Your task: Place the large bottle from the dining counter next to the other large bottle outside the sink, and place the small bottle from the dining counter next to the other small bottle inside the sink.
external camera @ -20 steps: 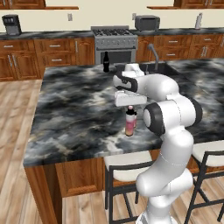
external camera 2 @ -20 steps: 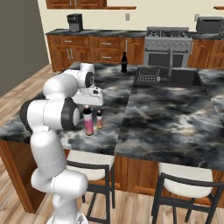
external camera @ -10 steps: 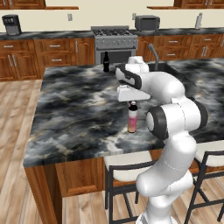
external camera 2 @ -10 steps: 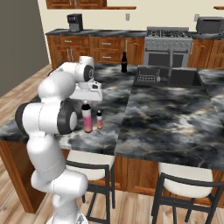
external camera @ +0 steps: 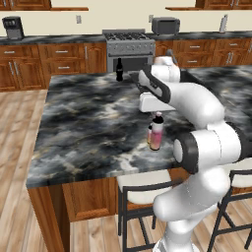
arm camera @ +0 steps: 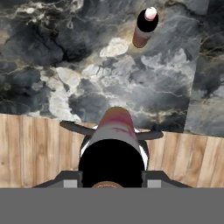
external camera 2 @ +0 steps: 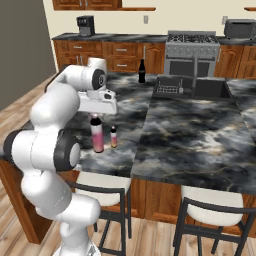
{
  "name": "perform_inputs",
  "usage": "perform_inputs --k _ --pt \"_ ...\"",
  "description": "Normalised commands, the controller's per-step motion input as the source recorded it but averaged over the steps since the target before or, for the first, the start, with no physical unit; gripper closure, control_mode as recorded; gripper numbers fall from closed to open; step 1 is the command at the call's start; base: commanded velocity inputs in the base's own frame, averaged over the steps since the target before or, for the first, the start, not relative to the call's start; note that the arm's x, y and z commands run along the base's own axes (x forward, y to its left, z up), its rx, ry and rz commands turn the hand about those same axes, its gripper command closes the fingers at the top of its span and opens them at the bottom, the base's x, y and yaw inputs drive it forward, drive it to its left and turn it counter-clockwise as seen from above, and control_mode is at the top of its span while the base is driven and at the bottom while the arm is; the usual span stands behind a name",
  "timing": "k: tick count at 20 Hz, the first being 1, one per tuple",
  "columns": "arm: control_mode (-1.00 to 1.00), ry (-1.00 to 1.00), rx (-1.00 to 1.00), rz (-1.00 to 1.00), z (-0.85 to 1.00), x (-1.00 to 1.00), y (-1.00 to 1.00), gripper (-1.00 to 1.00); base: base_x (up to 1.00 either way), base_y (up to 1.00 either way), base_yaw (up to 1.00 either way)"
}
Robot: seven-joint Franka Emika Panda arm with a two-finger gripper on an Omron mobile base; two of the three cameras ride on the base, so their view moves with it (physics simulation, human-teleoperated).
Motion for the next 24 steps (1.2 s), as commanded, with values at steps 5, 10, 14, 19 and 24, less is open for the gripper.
perform_inputs --k 5,10,14,19,24 --pt "-1.00 -0.12 0.01 0.02 0.27 -0.86 -0.09 1.00 0.00 0.00 0.00" --pt "-1.00 -0.10 0.00 0.00 0.36 -0.64 0.00 1.00 0.00 0.00 0.00" --pt "-1.00 -0.07 0.00 0.00 0.45 -0.73 0.00 1.00 0.00 0.00 0.00" --pt "-1.00 -0.02 0.00 0.00 0.26 -0.37 0.00 1.00 0.00 0.00 0.00" --pt "-1.00 0.00 0.00 0.00 0.00 0.00 0.00 1.00 0.00 0.00 0.00"
